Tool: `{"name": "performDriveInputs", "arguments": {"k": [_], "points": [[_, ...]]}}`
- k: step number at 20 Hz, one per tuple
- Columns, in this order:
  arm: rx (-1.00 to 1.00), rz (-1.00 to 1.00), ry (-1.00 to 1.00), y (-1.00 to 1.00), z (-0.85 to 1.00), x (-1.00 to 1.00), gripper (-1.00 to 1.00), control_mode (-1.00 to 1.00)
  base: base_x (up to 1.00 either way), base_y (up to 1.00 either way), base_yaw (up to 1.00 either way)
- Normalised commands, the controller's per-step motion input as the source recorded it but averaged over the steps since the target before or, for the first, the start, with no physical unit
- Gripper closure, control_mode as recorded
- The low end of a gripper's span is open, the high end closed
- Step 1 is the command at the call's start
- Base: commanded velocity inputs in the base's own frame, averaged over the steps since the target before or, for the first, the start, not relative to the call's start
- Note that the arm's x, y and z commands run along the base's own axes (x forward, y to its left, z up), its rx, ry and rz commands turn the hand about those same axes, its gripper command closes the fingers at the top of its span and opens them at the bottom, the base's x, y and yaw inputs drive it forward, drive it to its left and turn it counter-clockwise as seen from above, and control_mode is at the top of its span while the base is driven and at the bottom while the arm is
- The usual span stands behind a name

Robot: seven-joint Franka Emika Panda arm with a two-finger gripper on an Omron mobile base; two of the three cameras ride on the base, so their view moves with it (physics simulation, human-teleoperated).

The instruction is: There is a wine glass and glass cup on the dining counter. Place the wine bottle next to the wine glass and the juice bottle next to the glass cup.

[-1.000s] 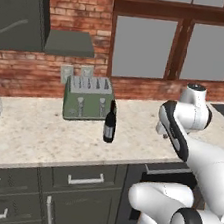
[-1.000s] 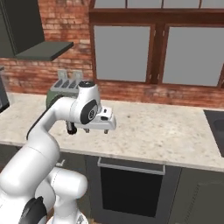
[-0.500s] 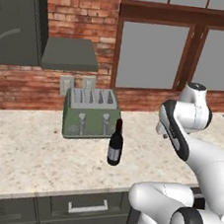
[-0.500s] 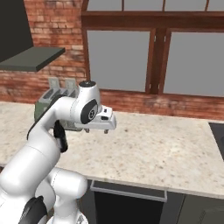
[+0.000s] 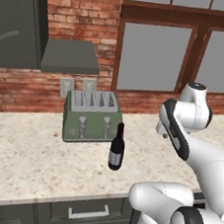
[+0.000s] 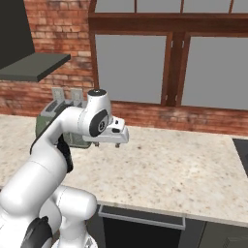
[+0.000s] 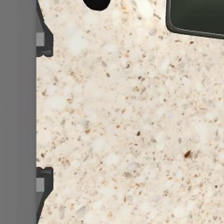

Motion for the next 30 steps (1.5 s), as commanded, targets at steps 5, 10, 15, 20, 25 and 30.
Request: {"name": "performDriveInputs", "arguments": {"k": [5,10,15,20,25,30], "points": [[0.00,0.00,0.00,0.00,0.00,0.00,-1.00,1.00,0.00,0.00,0.00],[0.00,0.00,0.00,0.00,0.00,0.00,-1.00,1.00,0.00,0.00,0.00],[0.00,0.00,0.00,0.00,0.00,0.00,-1.00,1.00,-0.01,0.00,0.00],[0.00,0.00,0.00,0.00,-0.01,-0.02,-1.00,-1.00,-0.04,0.00,0.00],[0.00,0.36,-0.08,0.00,0.00,-0.10,-1.00,-1.00,0.00,0.00,0.00],[0.05,0.63,-0.11,-0.01,0.00,-0.08,-1.00,-1.00,0.00,0.00,0.00]]}}
